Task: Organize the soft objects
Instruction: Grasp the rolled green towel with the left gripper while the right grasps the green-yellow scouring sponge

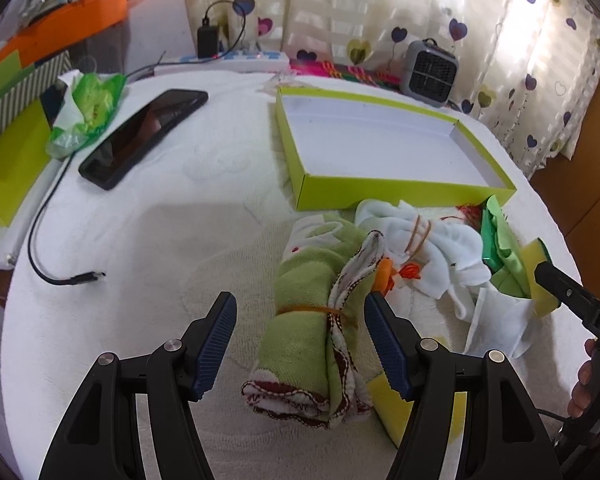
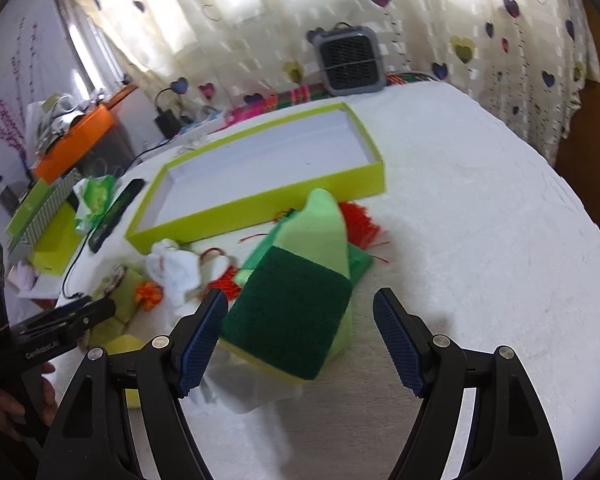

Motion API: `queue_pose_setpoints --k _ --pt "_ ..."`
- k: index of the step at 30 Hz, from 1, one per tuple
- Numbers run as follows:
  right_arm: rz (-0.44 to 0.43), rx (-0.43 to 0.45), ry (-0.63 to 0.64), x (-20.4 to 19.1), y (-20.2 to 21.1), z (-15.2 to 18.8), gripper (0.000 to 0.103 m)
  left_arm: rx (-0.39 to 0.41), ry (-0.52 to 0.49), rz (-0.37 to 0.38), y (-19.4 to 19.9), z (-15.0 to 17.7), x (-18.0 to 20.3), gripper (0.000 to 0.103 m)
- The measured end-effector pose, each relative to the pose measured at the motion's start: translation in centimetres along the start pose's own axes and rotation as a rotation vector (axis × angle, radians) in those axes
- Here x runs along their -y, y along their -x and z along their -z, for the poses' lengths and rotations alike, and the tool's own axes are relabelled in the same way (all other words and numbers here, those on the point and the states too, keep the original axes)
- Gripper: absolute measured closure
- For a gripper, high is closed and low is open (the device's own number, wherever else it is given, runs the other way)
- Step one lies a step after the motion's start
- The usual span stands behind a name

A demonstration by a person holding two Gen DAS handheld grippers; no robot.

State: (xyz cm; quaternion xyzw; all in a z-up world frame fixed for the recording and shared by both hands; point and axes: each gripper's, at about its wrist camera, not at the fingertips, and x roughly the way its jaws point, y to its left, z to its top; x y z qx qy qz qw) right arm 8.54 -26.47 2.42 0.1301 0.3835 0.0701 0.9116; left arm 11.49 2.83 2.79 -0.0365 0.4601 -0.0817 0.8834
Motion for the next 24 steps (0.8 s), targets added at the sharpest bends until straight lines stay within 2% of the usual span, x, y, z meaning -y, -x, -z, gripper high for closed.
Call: queue_pose_setpoints --k 5,7,11,13,19,24 --pt "-0.011 -0.018 -0.025 0.57 -0.28 -0.06 0.028 -0.011 0.016 0.001 -0.54 -0.15 -0.26 0.037" --pt "-0.018 -0.016 -0.026 0.59 -0.23 -0.06 0.028 -0.009 0.015 0.007 -0.54 -0.2 -0.13 0.042" --pt "-0.042 -0.02 -0.036 0.57 -0.22 -0.01 0.038 -0.01 0.012 0.024 -0.58 -0.29 0.07 0.051" --pt "-0.051 -0.026 -0.034 0.53 -0.31 0.04 0.042 -0.009 0.017 0.039 -0.56 -0.33 0.08 0.06" --pt "-0.077 -0.007 -0.034 0.62 0.12 0.16 0.047 0.008 0.016 0.047 -0.19 -0.38 0.25 0.07" --pt "-0.085 0.002 -0.024 0.6 0.37 0.22 0.048 0.023 0.035 0.049 0.27 -0.52 -0.1 0.072"
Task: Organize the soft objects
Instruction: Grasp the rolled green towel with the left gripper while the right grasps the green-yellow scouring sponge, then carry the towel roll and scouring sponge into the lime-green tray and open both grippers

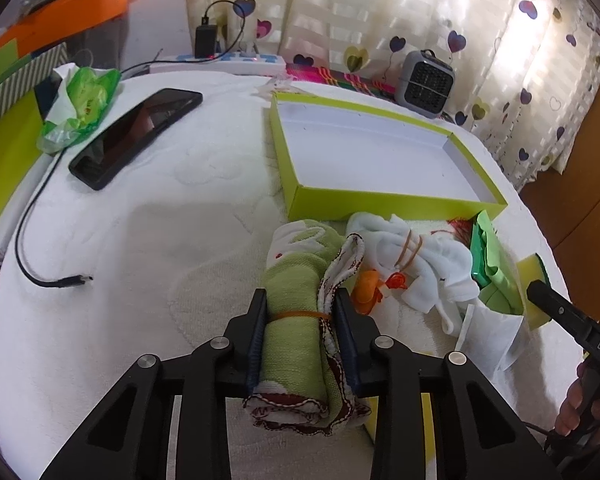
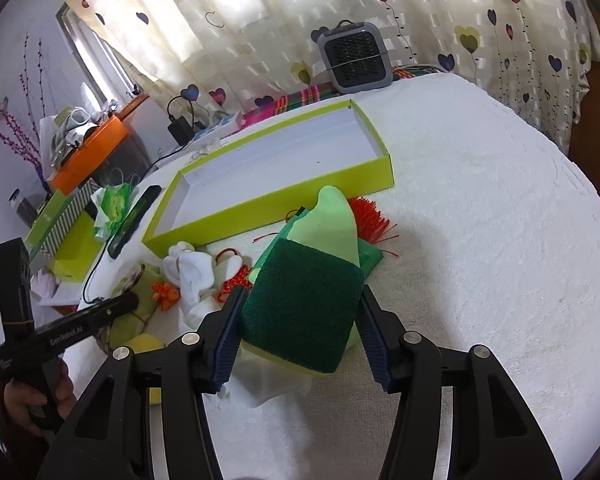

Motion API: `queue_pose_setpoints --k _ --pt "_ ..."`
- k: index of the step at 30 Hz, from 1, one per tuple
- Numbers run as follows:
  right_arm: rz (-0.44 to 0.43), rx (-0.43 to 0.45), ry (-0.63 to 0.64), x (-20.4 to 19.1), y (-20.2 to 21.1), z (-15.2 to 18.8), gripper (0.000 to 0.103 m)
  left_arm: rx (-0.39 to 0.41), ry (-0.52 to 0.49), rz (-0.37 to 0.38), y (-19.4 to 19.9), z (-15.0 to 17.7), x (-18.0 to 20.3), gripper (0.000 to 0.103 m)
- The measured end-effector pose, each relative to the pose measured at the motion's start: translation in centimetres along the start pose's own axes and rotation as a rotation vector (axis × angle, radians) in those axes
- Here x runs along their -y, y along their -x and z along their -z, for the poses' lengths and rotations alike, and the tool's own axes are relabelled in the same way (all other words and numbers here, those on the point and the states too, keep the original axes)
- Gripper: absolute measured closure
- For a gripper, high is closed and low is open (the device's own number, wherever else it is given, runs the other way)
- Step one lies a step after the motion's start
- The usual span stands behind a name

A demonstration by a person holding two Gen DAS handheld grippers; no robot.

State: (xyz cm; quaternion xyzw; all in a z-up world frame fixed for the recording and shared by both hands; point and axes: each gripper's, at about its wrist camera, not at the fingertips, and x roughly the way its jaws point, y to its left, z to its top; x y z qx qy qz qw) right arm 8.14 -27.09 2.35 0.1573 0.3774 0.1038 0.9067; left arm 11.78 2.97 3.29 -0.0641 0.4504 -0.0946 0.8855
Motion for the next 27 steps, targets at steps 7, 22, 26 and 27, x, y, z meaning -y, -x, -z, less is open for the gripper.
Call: queue_pose_setpoints --k 7,22,26,27 --pt "0.022 0.032 0.044 -0.3 0.9 -0.5 0.049 0.044 0.003 -0.001 1.9 -0.6 -0.2 0.073" --pt "0.057 0.092 0.203 -0.4 1.9 -6.3 0.049 0.1 -0.038 0.024 2.9 -6.6 1.3 0.072" --pt "0.065 0.086 0.245 -0.3 0.8 -8.5 0.049 0.089 -0.042 0.024 1.0 -8.5 1.9 0.072" --pt "0.067 0.084 0.259 -0.3 0.4 -9.1 0.049 0.085 -0.045 0.023 0.5 -8.9 2.1 0.072"
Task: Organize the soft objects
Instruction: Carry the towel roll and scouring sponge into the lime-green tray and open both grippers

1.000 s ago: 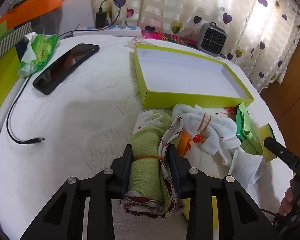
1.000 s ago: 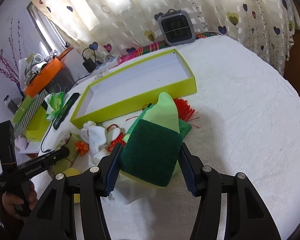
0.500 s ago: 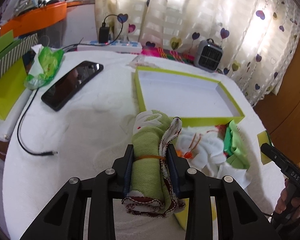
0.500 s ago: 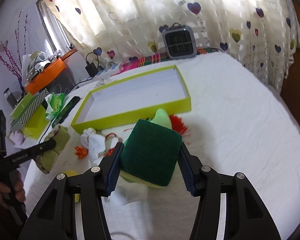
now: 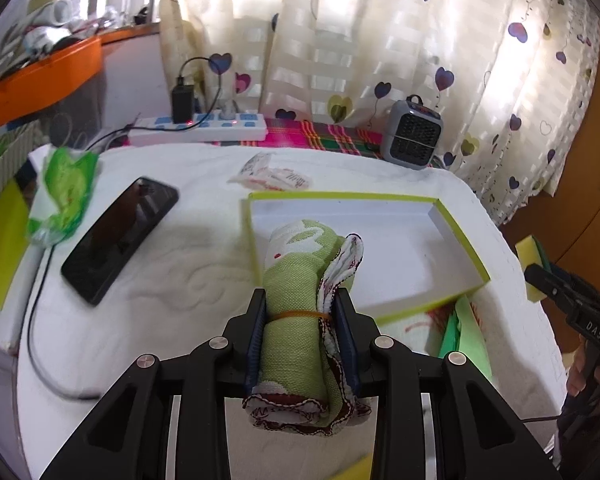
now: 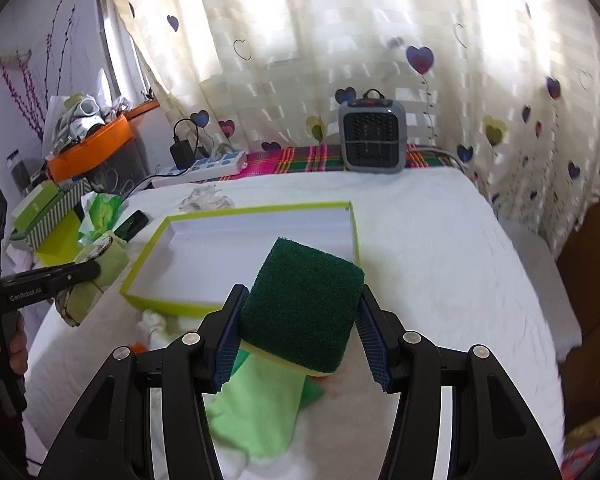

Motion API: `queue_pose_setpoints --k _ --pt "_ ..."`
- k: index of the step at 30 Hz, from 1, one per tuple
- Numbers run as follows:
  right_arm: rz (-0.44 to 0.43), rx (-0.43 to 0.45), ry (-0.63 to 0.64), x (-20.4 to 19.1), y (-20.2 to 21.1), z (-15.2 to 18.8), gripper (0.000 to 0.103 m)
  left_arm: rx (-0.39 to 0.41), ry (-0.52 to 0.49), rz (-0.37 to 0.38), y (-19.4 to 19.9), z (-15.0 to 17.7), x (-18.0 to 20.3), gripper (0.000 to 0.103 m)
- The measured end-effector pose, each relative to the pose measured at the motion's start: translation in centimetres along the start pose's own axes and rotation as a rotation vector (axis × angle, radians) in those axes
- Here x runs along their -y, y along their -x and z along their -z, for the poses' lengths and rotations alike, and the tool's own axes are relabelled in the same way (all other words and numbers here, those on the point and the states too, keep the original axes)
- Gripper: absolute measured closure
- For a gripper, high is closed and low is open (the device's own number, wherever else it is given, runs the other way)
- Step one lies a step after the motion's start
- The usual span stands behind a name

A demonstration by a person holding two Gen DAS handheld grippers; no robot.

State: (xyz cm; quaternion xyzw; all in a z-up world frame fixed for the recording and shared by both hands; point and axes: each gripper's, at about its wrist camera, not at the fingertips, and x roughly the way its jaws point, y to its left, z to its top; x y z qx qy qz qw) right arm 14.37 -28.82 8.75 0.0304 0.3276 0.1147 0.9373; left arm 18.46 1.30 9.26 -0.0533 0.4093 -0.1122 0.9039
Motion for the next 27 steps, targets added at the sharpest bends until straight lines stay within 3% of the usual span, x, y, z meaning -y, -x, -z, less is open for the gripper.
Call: queue_pose_setpoints --k 9,27 --pt "-0.036 -0.063 0.114 0.5 -4.9 -3.1 0.049 -0.079 0.0 0.029 -6.1 -2.7 0.8 0.072" --pt "-0.029 -0.193 0.273 -0.1 -13.2 -5.1 0.049 -0.093 -0.03 -0.07 -11.6 -5.5 1.2 0.072"
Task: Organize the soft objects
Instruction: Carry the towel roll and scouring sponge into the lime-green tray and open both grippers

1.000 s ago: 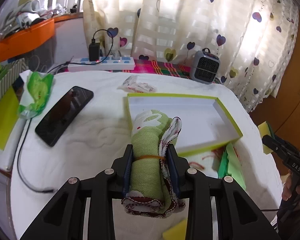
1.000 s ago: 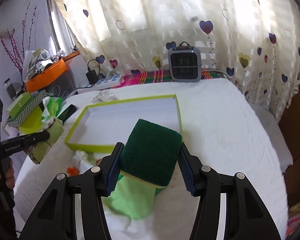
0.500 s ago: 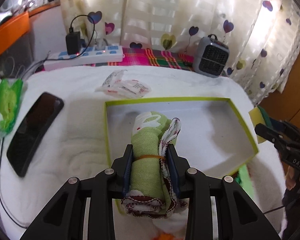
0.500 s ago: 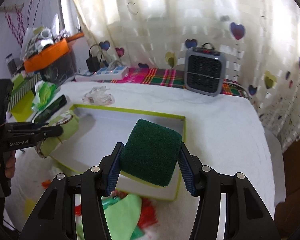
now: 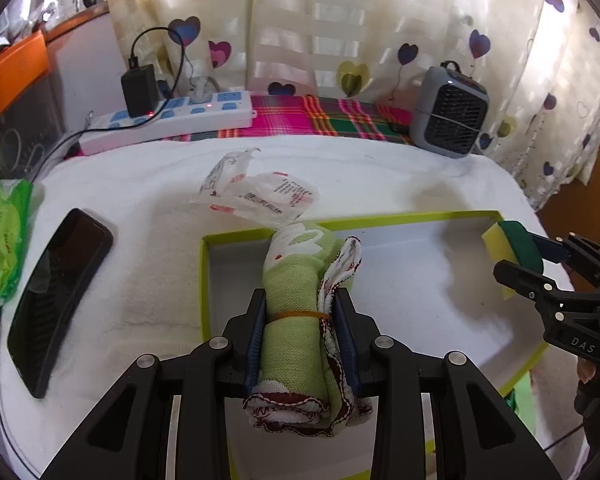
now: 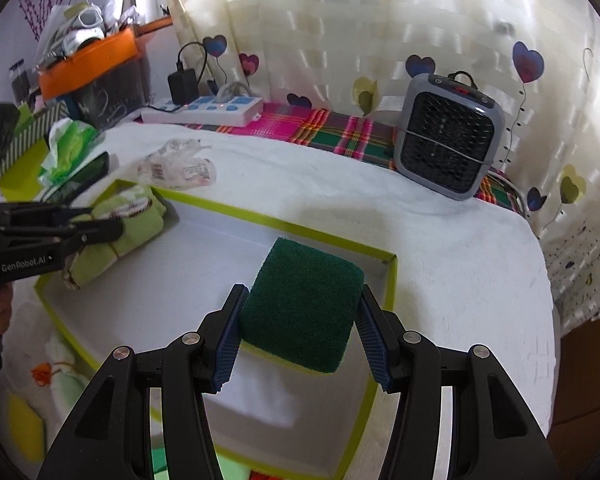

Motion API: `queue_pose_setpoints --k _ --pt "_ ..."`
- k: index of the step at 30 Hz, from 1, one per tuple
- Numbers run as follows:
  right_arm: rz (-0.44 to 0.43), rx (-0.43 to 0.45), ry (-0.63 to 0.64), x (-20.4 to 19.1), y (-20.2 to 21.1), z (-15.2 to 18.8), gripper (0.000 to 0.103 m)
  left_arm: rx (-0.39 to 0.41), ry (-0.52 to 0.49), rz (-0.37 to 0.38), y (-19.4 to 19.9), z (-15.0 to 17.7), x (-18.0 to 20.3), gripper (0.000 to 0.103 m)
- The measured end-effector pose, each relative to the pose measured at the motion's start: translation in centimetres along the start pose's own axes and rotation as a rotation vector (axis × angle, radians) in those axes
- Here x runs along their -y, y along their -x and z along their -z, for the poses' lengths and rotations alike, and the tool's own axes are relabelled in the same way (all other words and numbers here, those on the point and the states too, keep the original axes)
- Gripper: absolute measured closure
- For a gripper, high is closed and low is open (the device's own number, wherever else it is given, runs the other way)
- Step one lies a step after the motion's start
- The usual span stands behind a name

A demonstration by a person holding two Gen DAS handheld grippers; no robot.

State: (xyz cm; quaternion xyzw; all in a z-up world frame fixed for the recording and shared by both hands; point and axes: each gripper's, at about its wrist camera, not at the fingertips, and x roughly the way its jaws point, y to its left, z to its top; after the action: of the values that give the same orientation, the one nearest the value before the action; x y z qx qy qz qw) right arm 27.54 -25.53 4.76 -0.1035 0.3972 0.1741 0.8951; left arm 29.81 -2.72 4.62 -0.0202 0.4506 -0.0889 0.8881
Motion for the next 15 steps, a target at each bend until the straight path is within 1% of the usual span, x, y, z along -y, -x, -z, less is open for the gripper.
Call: queue_pose_setpoints --k 2,6,11,15 --pt "0.003 -0.005 -0.002 0.1 -0.5 -0.1 0.049 0.005 0.0 -0.016 -0.2 0.0 0.0 0.072" --pt "0.043 -0.017 0.03 -0.1 -1.3 0.0 0.048 0.013 -0.026 -0.051 -0.5 0.2 0.5 0.072" --pt "0.041 -0.035 0.038 -0.2 -2.1 0.0 0.048 0.014 -0.029 -0.058 -0.5 0.3 0.7 0.07" --pt "0.042 -0.052 0.043 -0.4 -2.6 0.1 0.048 0.008 -0.025 -0.058 -0.5 0.3 0.8 0.066"
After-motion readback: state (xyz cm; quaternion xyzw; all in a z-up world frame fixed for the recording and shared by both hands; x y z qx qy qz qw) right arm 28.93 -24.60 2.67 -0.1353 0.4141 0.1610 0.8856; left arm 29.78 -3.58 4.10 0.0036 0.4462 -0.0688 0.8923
